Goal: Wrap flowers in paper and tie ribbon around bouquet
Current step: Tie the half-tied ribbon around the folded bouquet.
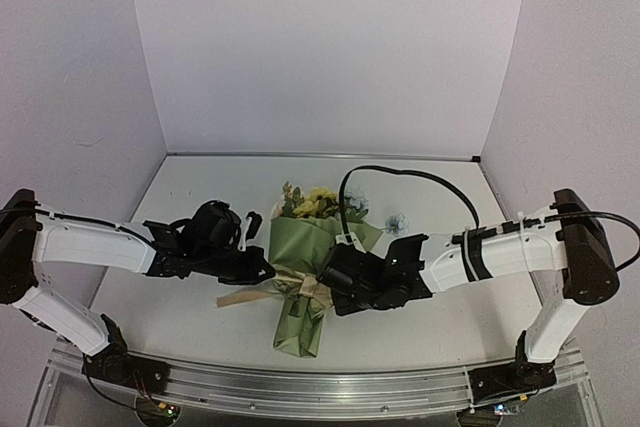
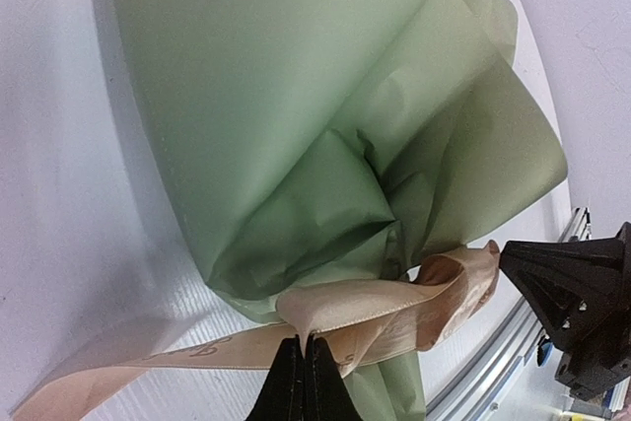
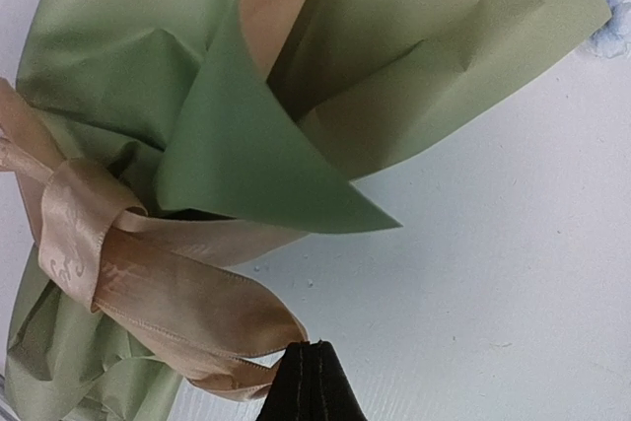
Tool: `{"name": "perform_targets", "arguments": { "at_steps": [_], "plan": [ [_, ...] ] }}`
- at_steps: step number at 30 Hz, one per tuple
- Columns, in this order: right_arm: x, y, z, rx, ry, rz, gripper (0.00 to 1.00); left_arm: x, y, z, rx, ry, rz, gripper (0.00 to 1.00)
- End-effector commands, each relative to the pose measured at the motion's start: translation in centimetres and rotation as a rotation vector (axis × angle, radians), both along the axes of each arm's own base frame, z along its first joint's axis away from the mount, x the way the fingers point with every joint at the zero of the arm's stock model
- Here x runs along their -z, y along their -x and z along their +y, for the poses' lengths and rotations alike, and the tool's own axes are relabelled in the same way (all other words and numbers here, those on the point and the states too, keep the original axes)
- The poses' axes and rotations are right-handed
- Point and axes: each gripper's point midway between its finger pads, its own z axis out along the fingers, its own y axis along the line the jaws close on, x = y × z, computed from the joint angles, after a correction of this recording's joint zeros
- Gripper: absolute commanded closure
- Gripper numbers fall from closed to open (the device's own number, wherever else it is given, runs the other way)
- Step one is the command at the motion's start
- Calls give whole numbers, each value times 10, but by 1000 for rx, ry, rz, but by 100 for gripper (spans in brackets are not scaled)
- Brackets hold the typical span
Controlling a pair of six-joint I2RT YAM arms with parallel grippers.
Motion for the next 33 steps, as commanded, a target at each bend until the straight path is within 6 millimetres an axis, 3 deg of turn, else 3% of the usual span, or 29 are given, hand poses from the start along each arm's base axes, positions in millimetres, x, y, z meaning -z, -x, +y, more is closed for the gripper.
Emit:
{"name": "perform_targets", "arguments": {
  "at_steps": [1,9,19,23,27,33],
  "plan": [
    [-5,-7,-14,59,-6,-11,100,2,1,11,-32,-35,4,100],
    [10,0,-15,41,8,39,100,11,0,13,-41,-73,21,100],
    [13,-1,-15,4,15,34,100,7,-1,8,-13,-73,5,100],
    [-3,-3,-8,-8,-25,20,86,2,-2,3,8,-51,-5,100],
    [-18,0,-4,12,-93,38,63,0,-1,-1,25,-40,-5,100],
    [-14,14,3,55,-206,124,56,1,1,-3,33,-25,0,100]
  ]
}}
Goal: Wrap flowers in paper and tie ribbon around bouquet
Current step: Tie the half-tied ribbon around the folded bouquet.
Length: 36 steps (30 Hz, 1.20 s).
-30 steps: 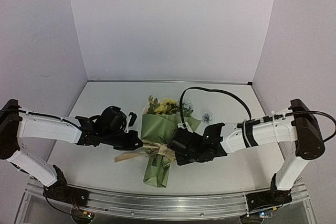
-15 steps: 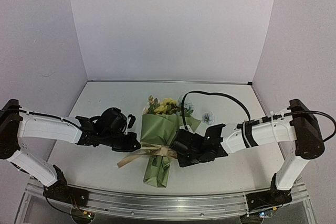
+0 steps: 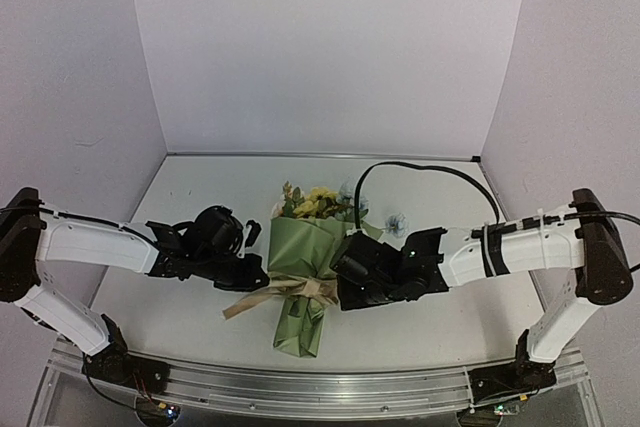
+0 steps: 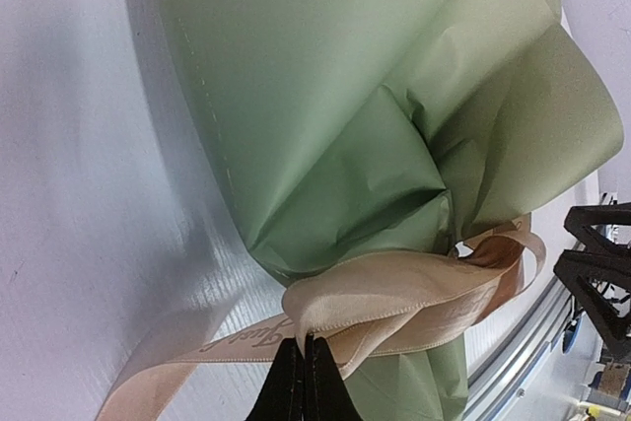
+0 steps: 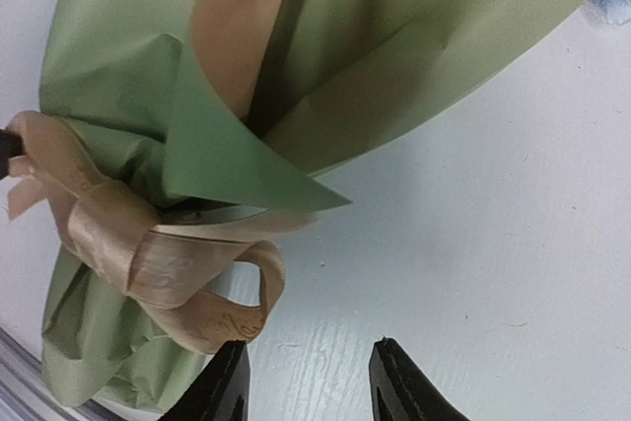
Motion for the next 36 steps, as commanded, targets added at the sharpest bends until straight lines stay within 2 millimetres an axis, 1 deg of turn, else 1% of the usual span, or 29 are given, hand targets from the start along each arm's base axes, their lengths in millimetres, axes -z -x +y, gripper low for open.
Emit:
{"name": "perform_targets", "arguments": {
  "at_steps": [1,6,13,17,23,25,26,28,34,36],
  "plan": [
    [-5,10,10,35,-129,60,56,-18,-7,-16,23,60,-39,100],
    [0,13,20,14,-158,83,57,-19,-7,-16,27,64,-38,100],
    [-4,14,43,-101,-152,51,59,-20,-8,-17,26,65,-38,100],
    [2,17,56,-158,-138,68,60,-20,-8,-18,28,64,-38,100],
    [3,12,59,-165,-114,37,63,-20,-9,-18,28,63,-40,100],
    [4,9,60,-164,-100,29,67,-20,-9,-18,27,61,-40,100],
    [4,9,60,-163,-93,27,72,-20,-9,-18,27,59,-40,100],
    [3,7,57,-151,-84,16,78,-19,-9,-17,25,56,-41,100],
    [0,4,47,-124,-73,0,86,-16,-10,-15,17,42,-36,100],
    [-1,4,45,-119,-72,-4,92,-15,-10,-15,13,38,-36,100]
  ]
}}
